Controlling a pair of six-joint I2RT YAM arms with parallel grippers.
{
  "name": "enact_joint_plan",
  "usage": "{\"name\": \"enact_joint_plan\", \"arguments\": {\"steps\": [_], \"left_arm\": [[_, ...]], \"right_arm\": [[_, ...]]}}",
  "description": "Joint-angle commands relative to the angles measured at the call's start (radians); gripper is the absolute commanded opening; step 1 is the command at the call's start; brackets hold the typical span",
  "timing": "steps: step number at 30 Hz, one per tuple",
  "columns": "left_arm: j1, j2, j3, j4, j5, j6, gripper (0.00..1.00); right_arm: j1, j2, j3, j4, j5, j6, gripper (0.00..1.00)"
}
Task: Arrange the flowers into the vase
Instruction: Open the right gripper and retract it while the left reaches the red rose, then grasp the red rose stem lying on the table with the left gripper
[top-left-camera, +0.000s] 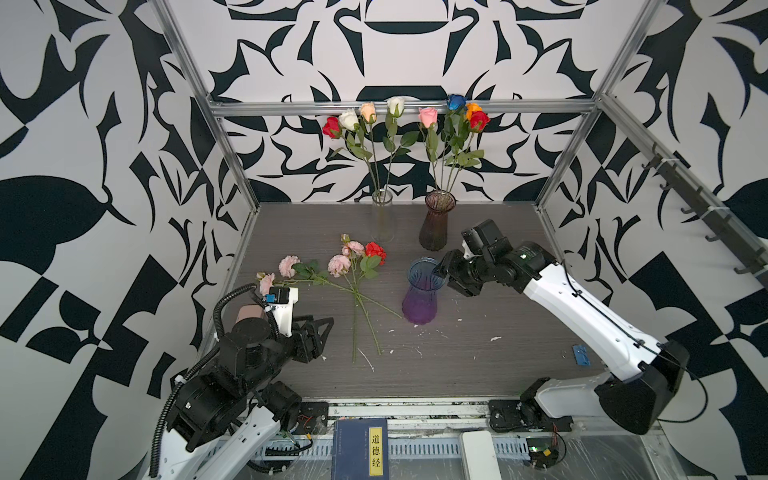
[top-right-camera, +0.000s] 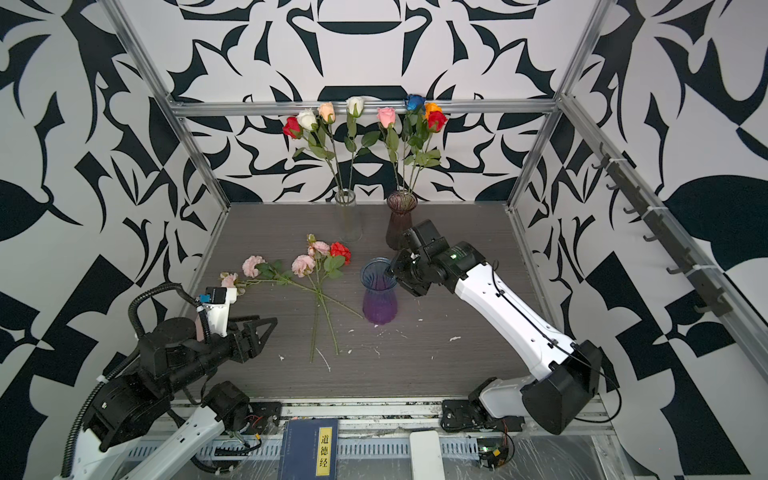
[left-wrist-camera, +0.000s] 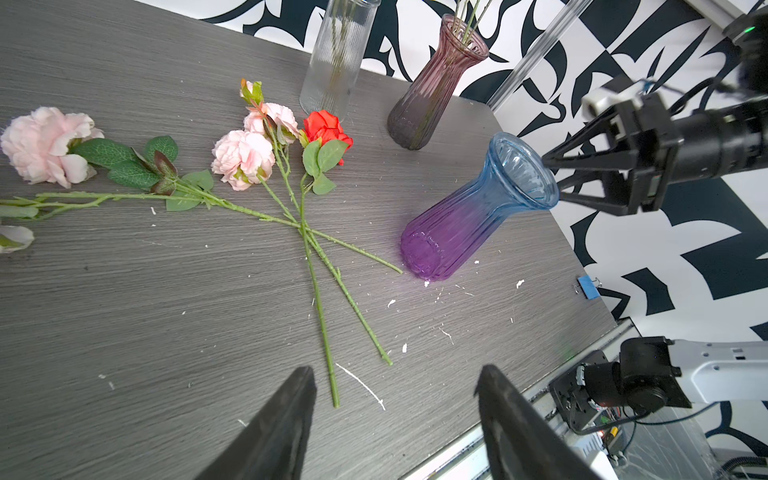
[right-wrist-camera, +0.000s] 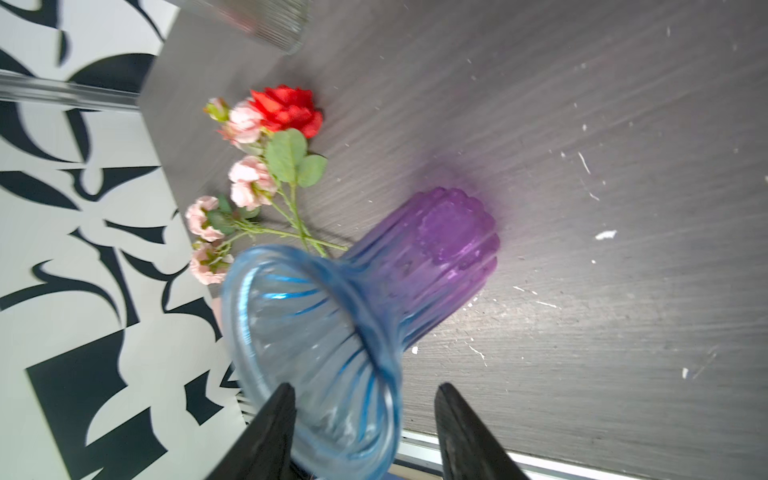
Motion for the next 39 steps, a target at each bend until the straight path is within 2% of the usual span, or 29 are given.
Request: {"name": "enact_joint_plan", "arguments": {"steps": [1, 3, 6, 11, 16, 19, 23, 27, 30, 33, 39], "left_arm": [[-0.003, -0.003, -0.007, -0.018, -0.013, -0.001, 0.66], [-0.003, 0.015, -0.009, -0.011, -0.008, 0.004, 0.66], [-0.002, 0.064, -0.002, -0.015, 0.012, 0.005, 0.67], [-0.003, 0.191, 0.02, -0.03, 0.074, 0.025, 0.67], [-0.001, 0.379, 0.057, -0.047, 0.09, 0.054, 0.67], [-0.001, 0.487, 0.041, 0.018, 0.125, 0.035, 0.66], [0.008, 0.632, 0.038, 0.125, 0.155, 0.025, 0.66], [0.036, 0.785, 0.064, 0.175, 0.112, 0.06, 0.61], [0.063, 0.855, 0.063, 0.228, 0.084, 0.07, 0.56], [0.114, 0.927, 0.067, 0.273, 0.108, 0.07, 0.51], [0.22, 1.132, 0.069, 0.376, 0.229, 0.06, 0.48]], "right_arm": [[-0.021, -0.108, 0.044, 0.023, 0.012, -0.042, 0.58], [-0.054, -0.182, 0.009, 0.053, 0.0, -0.057, 0.57], [-0.13, -0.325, -0.132, 0.131, -0.036, -0.079, 0.53], [-0.266, -0.548, -0.493, 0.214, -0.088, -0.039, 0.52], [-0.273, -0.669, -0.898, 0.413, -0.118, 0.002, 0.51], [-0.272, -0.721, -1.039, 0.463, -0.091, -0.043, 0.51], [-0.275, -0.769, -1.078, 0.416, -0.048, -0.11, 0.51], [-0.274, -0.76, -1.12, 0.527, -0.087, -0.119, 0.51], [-0.274, -0.71, -1.164, 0.604, -0.1, -0.08, 0.51], [-0.274, -0.687, -1.163, 0.619, -0.097, -0.085, 0.51], [-0.281, -0.696, -1.175, 0.64, -0.099, -0.094, 0.51]]}}
